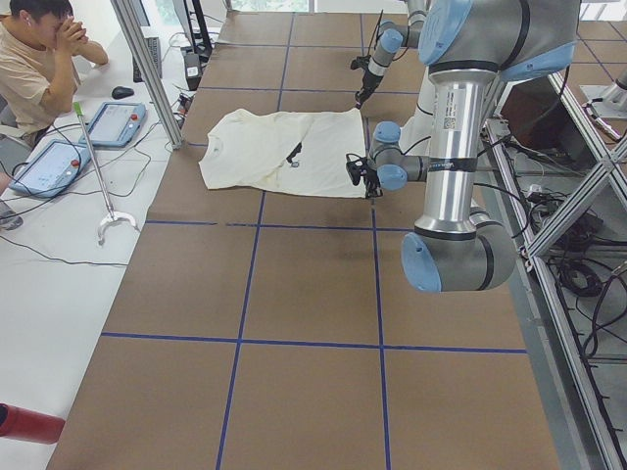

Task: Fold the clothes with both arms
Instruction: 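Grasp the hem corners with both grippers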

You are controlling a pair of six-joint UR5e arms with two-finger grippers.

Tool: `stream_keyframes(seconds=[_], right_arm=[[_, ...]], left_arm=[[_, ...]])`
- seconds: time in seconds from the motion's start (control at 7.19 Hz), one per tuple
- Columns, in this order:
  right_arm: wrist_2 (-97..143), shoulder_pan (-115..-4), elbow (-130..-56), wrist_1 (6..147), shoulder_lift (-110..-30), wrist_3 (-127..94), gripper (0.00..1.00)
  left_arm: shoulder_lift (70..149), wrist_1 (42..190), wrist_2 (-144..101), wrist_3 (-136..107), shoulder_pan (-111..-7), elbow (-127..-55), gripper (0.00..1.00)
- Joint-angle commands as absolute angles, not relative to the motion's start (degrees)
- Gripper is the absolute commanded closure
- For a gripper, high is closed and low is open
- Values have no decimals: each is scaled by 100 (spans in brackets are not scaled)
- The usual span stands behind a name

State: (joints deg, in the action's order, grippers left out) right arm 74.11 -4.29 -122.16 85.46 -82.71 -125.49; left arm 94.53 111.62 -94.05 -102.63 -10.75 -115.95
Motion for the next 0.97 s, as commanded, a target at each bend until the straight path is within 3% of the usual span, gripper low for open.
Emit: stream_keyframes(seconds=[0.0, 0.28, 0.56, 0.84], right_arm=[[7409, -457, -12339, 8552, -8401, -12542, 100], [7418, -82, -12847, 8561, -8796, -12551, 100], [7418, 655, -13943, 8945, -9446, -12594, 100], [7418, 739, -14360, 9421, -9413, -12604, 100]], left_arm=[[9423, 11153, -9597, -10248, -1107, -12055, 100], [9247, 11153, -9668, -10292, -1125, -12601, 100], [8844, 11118, -9851, -10327, -837, -13241, 100], [8780, 10409, -9993, -10485, -747, -13718, 100]])
